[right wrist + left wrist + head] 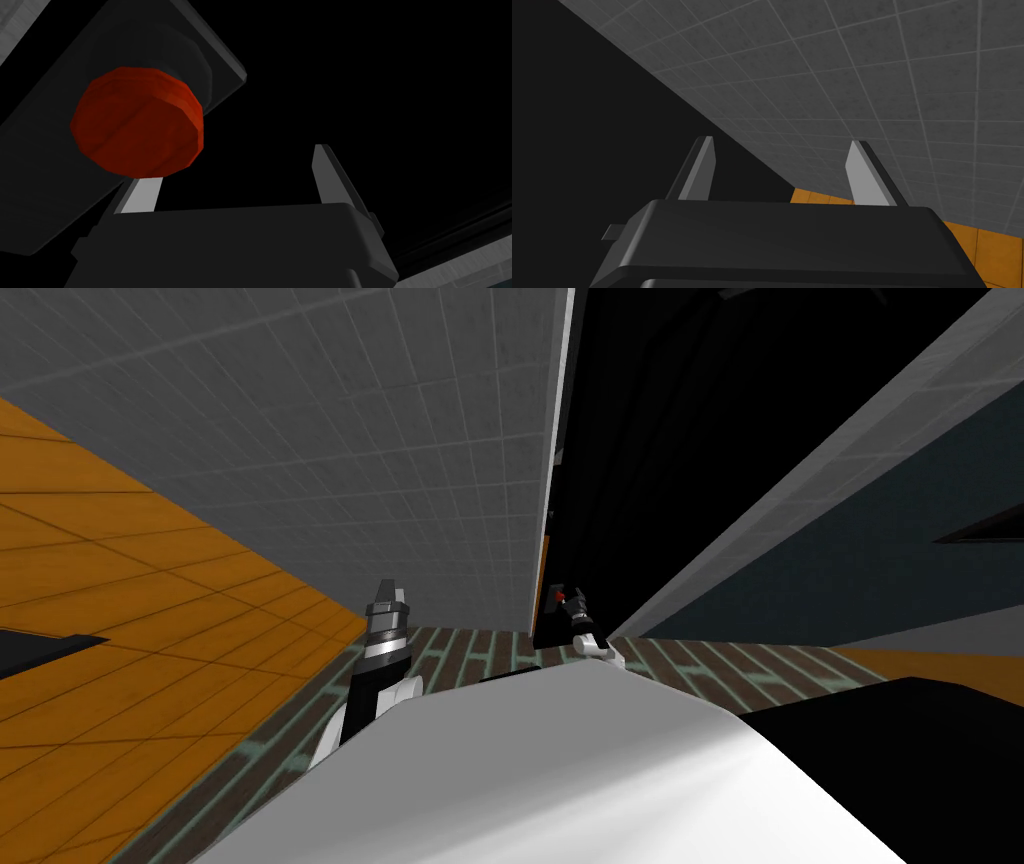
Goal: Pull the door open
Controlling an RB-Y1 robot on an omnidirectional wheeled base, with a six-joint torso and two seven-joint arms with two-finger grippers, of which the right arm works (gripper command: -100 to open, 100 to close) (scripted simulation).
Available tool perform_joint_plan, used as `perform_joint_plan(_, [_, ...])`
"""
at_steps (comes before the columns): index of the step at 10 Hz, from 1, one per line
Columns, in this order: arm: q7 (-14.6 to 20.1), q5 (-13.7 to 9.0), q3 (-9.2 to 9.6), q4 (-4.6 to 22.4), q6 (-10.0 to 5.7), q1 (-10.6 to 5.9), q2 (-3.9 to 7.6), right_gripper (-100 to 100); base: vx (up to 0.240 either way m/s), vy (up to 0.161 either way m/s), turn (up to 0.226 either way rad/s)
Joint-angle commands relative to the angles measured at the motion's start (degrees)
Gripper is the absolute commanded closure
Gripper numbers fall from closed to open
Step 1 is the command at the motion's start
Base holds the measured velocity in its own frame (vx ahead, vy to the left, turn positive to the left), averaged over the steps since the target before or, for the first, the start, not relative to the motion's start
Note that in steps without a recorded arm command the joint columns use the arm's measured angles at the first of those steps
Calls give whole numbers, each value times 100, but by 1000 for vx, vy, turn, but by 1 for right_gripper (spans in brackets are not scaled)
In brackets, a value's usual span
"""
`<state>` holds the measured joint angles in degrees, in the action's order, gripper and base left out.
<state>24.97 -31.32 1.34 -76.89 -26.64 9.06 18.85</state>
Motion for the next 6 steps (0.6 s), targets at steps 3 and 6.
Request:
perform_joint_plan(3, [476,-361,158,-225,59,104,-161,-100,-61,-2,129])
perform_joint_plan(6, [892,-730,189,-384,109,206,-246,-100,-71,-6,78])
